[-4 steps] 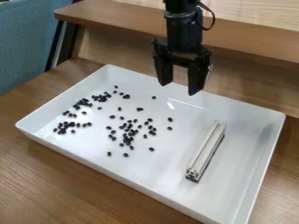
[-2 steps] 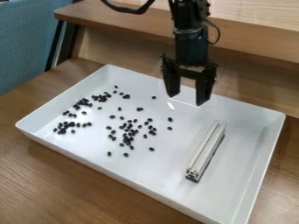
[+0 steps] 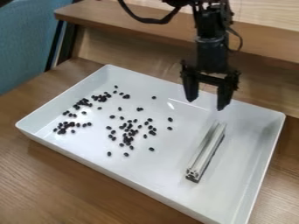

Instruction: Sweep into pile

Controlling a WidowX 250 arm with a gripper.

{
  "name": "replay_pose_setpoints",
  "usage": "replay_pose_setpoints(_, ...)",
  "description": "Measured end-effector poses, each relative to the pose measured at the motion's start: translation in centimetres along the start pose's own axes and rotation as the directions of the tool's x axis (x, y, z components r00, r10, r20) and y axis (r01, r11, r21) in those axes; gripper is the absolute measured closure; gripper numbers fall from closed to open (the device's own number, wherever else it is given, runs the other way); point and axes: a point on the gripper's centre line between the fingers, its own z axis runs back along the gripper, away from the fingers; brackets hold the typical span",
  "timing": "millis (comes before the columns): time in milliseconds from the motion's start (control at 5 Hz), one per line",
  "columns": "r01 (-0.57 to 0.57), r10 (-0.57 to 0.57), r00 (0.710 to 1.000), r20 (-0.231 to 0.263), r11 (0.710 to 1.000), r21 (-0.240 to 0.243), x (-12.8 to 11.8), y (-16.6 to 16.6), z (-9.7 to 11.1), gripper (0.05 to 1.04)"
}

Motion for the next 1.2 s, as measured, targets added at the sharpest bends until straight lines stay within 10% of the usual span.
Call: replay_pose_setpoints(1200,-0.019,0.021,0.998,-0.054,0.999,0.045,-5.1,-3.3,-4.6,0.084)
